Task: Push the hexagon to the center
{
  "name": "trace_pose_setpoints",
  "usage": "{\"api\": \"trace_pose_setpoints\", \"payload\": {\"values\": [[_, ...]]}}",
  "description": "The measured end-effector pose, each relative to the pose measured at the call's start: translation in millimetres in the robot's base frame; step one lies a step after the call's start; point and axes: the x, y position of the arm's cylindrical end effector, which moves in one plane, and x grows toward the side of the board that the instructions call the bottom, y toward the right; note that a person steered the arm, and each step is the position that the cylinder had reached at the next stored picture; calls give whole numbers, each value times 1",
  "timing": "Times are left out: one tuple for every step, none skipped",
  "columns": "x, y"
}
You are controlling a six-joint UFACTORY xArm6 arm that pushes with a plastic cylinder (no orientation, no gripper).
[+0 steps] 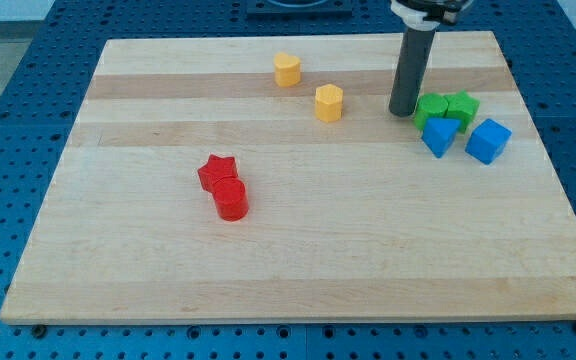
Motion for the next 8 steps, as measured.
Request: {"api": "trace_pose_setpoints", "payload": {"values": [[0,-1],[-5,-14],[-22,-32],[-35,-47],[-25,-71],[-6,-97],[-2,-114],[-23,-115]]}}
